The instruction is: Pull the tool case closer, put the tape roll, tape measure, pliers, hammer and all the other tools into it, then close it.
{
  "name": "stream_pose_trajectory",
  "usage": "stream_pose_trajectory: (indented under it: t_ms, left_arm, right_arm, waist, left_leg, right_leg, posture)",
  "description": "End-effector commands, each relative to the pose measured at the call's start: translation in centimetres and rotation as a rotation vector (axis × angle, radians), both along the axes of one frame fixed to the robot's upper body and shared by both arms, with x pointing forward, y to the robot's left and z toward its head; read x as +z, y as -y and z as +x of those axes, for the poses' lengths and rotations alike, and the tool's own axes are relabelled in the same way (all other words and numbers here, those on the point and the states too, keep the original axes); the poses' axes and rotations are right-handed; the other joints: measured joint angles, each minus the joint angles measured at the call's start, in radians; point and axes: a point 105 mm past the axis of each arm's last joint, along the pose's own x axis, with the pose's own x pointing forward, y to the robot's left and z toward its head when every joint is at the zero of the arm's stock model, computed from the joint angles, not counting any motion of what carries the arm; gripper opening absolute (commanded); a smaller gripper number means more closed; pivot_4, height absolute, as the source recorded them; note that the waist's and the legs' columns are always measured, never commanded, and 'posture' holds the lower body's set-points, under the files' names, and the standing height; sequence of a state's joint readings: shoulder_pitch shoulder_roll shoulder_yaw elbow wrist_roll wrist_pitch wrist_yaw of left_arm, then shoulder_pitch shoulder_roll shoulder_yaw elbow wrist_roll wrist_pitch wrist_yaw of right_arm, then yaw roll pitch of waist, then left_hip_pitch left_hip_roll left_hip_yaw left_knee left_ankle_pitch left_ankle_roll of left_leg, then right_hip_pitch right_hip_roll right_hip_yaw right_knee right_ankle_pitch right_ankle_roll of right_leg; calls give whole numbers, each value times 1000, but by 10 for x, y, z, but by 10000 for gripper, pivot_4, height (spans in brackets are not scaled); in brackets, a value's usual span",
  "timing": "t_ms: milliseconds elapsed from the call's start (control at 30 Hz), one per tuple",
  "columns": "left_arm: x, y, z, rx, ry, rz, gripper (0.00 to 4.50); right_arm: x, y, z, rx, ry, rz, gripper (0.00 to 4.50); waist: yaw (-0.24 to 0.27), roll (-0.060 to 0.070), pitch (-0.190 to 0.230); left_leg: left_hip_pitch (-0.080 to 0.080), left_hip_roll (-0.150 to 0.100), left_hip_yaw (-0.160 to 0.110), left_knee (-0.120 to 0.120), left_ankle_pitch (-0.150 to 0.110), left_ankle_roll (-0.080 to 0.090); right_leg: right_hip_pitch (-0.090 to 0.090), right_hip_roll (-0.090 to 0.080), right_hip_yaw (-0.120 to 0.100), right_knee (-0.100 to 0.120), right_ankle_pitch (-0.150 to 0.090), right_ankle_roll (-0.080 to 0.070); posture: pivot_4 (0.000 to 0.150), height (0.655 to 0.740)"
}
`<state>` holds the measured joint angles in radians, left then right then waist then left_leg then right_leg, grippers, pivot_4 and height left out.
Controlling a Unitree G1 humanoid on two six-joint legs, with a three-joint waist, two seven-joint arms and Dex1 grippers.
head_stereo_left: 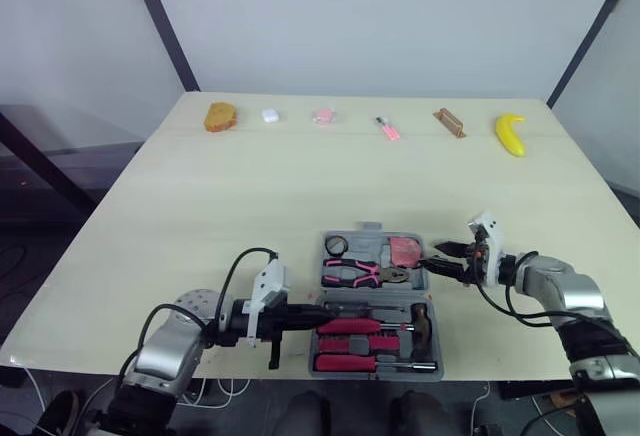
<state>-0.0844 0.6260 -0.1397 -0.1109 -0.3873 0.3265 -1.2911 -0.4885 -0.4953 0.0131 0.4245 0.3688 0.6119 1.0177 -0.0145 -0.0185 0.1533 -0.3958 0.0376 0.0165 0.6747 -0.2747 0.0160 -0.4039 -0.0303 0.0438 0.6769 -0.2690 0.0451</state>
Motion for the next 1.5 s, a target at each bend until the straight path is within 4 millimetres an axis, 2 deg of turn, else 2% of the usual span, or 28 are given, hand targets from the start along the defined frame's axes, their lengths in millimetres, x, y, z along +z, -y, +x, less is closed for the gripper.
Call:
stream_pose_trajectory:
  t_ms: [33,233,333,600,800,933,1133,1267,1500]
  left_arm:
    - [0,8,-11,-74,-6,18,0]
    - [-27,16,-19,-128,-17,126,0]
    - [-35,21,-19,-132,-23,109,0]
    - [-65,8,-13,-136,2,259,0]
    - [-64,8,-16,-137,8,247,0]
    - [-64,7,-18,-129,5,244,0]
    - [-64,6,-18,-119,5,244,0]
    - [-61,6,-15,-95,15,224,0]
    - [-53,1,-14,-99,54,235,0]
  right_arm:
    - [1,0,6,-10,-47,-10,44230]
    - [-8,-14,9,33,-157,-42,44230]
    - [-11,-20,14,32,-185,-33,44230]
    - [-10,-46,18,75,-265,112,44230]
    - [-6,-59,21,106,-255,139,44230]
    - [4,-71,22,144,-240,193,44230]
    - [10,-72,21,164,-233,257,44230]
    - [31,-70,17,235,-169,350,44230]
    - [53,-68,4,335,-124,422,44230]
  waist:
    - [-1,0,0]
    - [-6,1,0]
    - [-12,0,0]
    - [-29,1,-3]
    - [-30,1,-3]
    - [-31,2,-3]
    - [-31,2,-3]
    - [-31,3,-2]
    - [-29,4,-1]
  left_leg:
    - [0,0,0,0,0,0]
    - [0,0,0,0,0,0]
    - [1,0,1,0,0,0]
    - [4,1,2,-2,0,0]
    - [12,1,4,-5,0,0]
    - [13,1,4,-6,0,0]
    - [13,2,4,-6,0,0]
    - [13,2,4,-6,0,0]
    - [12,2,3,-6,0,0]
  right_leg:
    - [0,0,0,0,0,0]
    - [-1,1,1,1,0,0]
    - [-1,1,1,1,0,0]
    - [0,1,3,1,0,0]
    - [6,1,6,0,0,0]
    - [6,2,6,1,0,0]
    - [6,2,7,0,0,0]
    - [6,2,7,0,0,-1]
    - [6,2,6,0,0,-1]
  posture:
    - [1500,7400]
    - [1500,7400]
    - [1500,7400]
    - [1500,7400]
    - [1500,7400]
    - [1500,7400]
    - [1500,7400]
    - [1500,7400]
    - [1500,7400]
